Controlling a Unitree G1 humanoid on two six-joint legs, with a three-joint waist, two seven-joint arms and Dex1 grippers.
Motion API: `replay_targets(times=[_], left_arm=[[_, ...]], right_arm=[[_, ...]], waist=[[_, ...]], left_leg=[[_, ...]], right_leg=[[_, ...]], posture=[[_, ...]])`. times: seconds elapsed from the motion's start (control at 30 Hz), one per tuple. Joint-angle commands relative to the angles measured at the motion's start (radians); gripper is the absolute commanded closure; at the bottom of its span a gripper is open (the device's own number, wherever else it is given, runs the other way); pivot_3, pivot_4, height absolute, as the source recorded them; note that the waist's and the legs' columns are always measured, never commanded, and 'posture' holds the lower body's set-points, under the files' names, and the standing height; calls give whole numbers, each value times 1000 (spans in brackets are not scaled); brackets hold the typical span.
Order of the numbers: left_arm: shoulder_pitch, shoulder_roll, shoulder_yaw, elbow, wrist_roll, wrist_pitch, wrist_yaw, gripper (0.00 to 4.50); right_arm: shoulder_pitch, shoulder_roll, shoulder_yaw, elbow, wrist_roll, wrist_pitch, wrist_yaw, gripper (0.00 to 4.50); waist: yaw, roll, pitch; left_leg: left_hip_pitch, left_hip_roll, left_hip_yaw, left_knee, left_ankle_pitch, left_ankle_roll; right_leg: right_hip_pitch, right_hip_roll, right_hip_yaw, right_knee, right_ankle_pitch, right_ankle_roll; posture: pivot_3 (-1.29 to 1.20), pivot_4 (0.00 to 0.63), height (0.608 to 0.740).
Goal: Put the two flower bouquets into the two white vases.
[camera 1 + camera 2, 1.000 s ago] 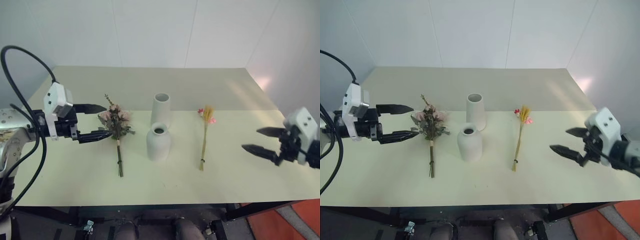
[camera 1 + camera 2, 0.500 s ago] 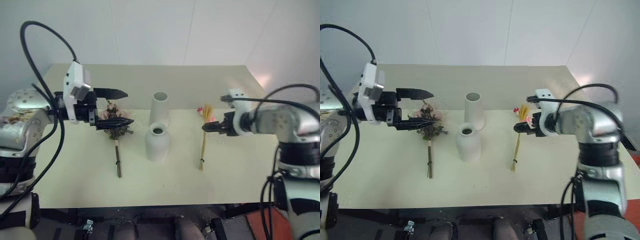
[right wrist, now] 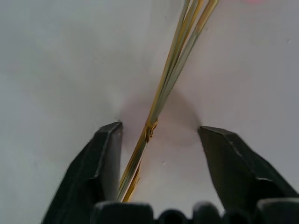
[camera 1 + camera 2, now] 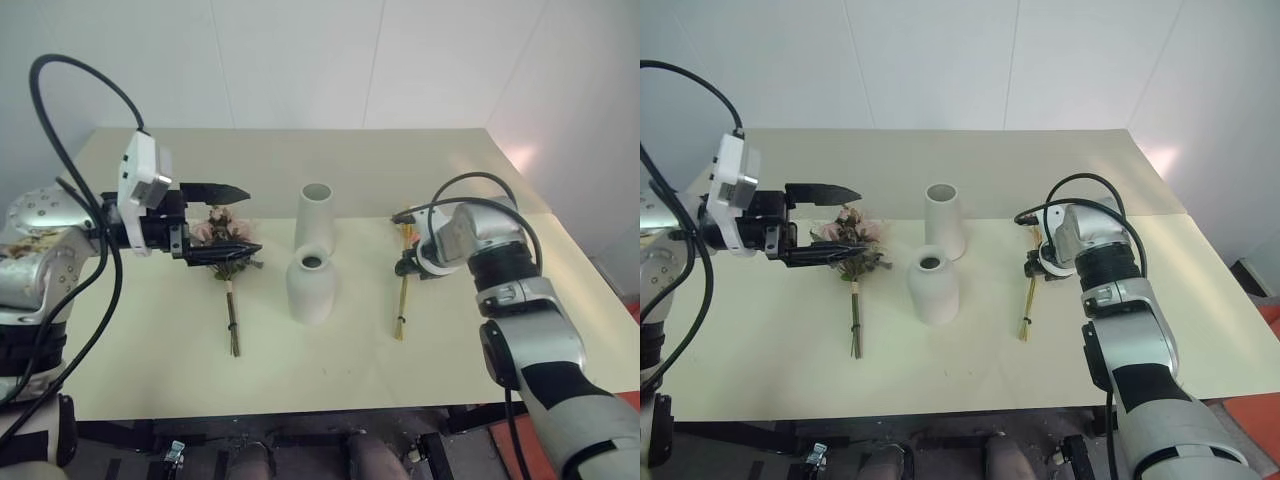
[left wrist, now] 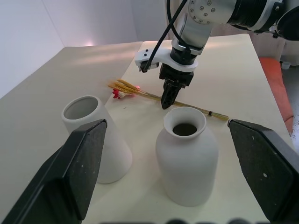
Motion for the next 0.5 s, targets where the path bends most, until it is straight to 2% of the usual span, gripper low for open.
replay_targets(times=[0.03, 0.17, 0.3, 0.5], left_arm=[[15, 23, 59, -50, -26, 11, 29, 0], [49, 19, 84, -70, -27, 13, 71, 0], [91, 25, 109, -90, -20, 9, 104, 0], [163, 35, 157, -102, -29, 29, 155, 0]], right_arm=[[-38, 0, 7, 19, -27, -36, 28, 3039], [-34, -1, -5, 29, -41, -44, 39, 4487], [-18, -22, -63, -7, -47, -57, 27, 4487], [101, -104, -217, -272, -13, -198, 43, 4487]], waist=[[1, 0, 0], [2, 0, 0], [3, 0, 0], [10, 0, 0]], left_leg=[[0, 0, 0, 0, 0, 0], [0, 0, 0, 0, 0, 0], [0, 0, 0, 0, 0, 0], [-1, 0, 0, 0, 0, 0]], right_leg=[[0, 0, 0, 0, 0, 0], [0, 0, 0, 0, 0, 0], [0, 0, 0, 0, 0, 0], [0, -1, -1, -1, 0, 0]], posture=[[0, 150, 740], [0, 150, 740], [0, 150, 740], [0, 150, 740]])
